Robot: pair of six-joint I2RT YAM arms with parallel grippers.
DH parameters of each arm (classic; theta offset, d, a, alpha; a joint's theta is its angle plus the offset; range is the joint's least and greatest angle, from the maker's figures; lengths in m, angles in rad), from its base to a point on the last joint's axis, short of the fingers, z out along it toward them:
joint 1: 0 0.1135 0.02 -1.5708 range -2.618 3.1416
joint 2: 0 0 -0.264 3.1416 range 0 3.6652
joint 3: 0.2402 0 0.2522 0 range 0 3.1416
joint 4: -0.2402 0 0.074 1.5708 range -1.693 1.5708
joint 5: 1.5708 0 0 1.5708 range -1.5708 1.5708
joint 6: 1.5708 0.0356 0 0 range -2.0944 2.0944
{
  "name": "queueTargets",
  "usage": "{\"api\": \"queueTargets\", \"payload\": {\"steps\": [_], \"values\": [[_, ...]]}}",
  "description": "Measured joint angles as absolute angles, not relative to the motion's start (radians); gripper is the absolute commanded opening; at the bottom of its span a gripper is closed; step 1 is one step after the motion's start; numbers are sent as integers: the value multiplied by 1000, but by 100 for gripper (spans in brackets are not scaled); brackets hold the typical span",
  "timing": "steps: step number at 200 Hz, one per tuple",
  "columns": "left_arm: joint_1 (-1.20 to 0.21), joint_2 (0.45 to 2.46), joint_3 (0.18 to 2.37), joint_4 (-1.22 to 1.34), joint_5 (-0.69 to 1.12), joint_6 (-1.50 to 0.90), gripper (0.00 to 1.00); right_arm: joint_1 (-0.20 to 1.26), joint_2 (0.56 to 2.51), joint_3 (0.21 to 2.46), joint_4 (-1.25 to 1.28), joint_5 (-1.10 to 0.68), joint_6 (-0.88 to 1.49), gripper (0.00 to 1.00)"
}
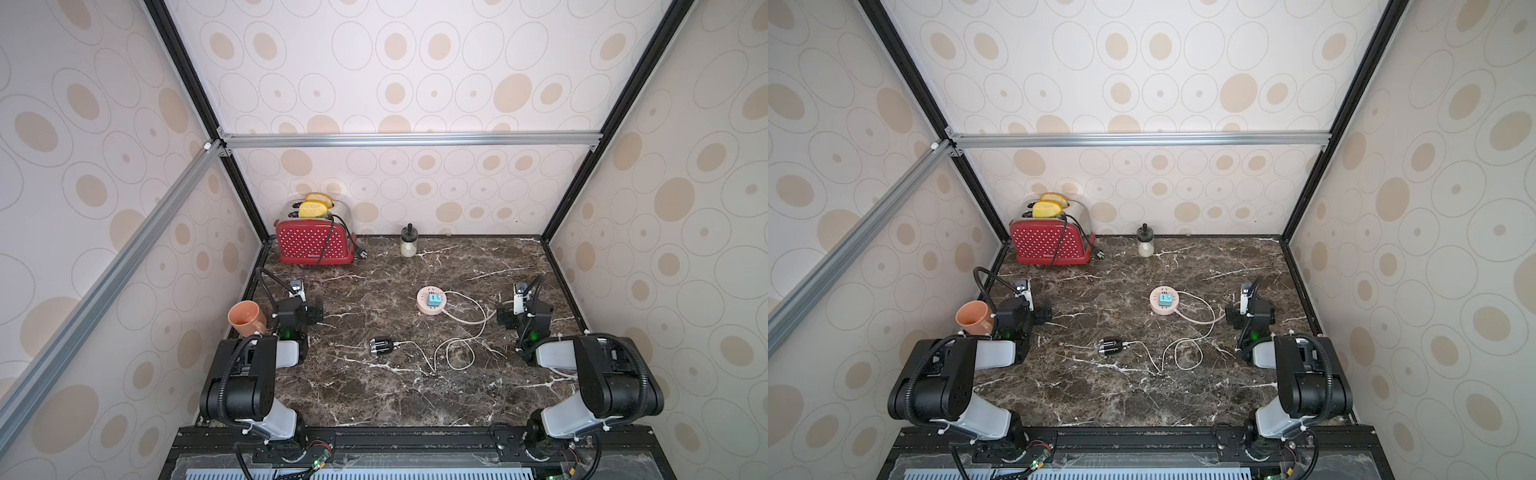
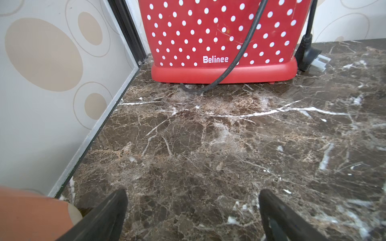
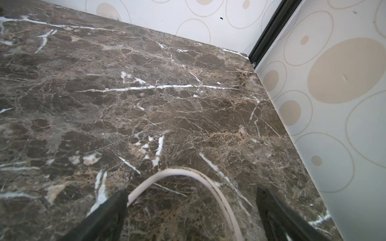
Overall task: Charge the electric shaver
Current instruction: Reset both arms
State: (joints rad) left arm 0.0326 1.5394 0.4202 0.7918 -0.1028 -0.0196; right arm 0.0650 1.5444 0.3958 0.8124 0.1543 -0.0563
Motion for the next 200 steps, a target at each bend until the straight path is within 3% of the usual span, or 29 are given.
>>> {"api": "queueTargets", "payload": {"steps": [1,3,4,5,29,32,33,37,39,41,43,47,48,49,52,53,56,75,78,81,87,90,93,95,96,100,200], "values": [[33,1539,420,792,-103,-20,42,65,1544,396,812,154,-56,46],[33,1539,420,792,-102,-23,15,65,1544,396,812,154,-59,14],[33,1539,420,792,-103,-26,3,65,1544,396,811,154,-60,6],[33,1539,420,792,-103,-27,0,65,1544,396,811,154,-59,2],[32,1539,420,792,-106,-26,0,57,1544,400,799,147,-52,0],[32,1539,420,792,-107,-27,6,56,1544,401,798,144,-50,5],[32,1539,420,792,-107,-27,24,56,1544,402,798,143,-49,9],[32,1539,420,792,-109,-27,62,54,1544,402,797,141,-49,34],[32,1539,420,792,-110,-27,79,53,1544,403,796,139,-48,52],[32,1539,420,792,-110,-26,88,52,1544,403,796,140,-47,62],[32,1539,420,792,-111,-22,89,51,1544,403,795,138,-38,67],[32,1539,420,792,-112,-23,70,50,1544,404,796,136,-40,65],[32,1539,420,792,-112,-23,63,50,1544,405,795,135,-40,61],[32,1539,420,792,-112,-23,50,49,1544,405,794,134,-40,55],[32,1539,420,792,-113,-23,9,49,1544,405,793,134,-39,17],[32,1539,420,792,-113,-23,0,48,1544,405,793,134,-39,8],[32,1539,420,792,-113,-28,0,48,1544,405,793,133,-47,0],[32,1539,420,792,-115,-27,0,47,1544,408,789,130,-37,0],[32,1539,420,792,-116,-33,18,47,1544,408,789,130,-39,1],[31,1539,420,792,-117,-30,40,47,1544,408,788,129,-36,11],[31,1539,420,793,-117,-30,90,47,1544,408,789,129,-36,44],[31,1539,420,793,-117,-29,98,47,1544,409,788,129,-32,55],[31,1539,420,792,-117,-29,99,46,1544,409,789,129,-34,64],[31,1539,420,793,-118,-30,99,46,1544,409,789,128,-35,87],[31,1539,420,793,-118,-30,99,46,1544,409,788,128,-34,92],[31,1539,420,792,-117,-30,99,46,1544,409,788,129,-34,100],[31,1541,421,791,-118,-33,99,46,1544,409,788,128,-35,100]]}}
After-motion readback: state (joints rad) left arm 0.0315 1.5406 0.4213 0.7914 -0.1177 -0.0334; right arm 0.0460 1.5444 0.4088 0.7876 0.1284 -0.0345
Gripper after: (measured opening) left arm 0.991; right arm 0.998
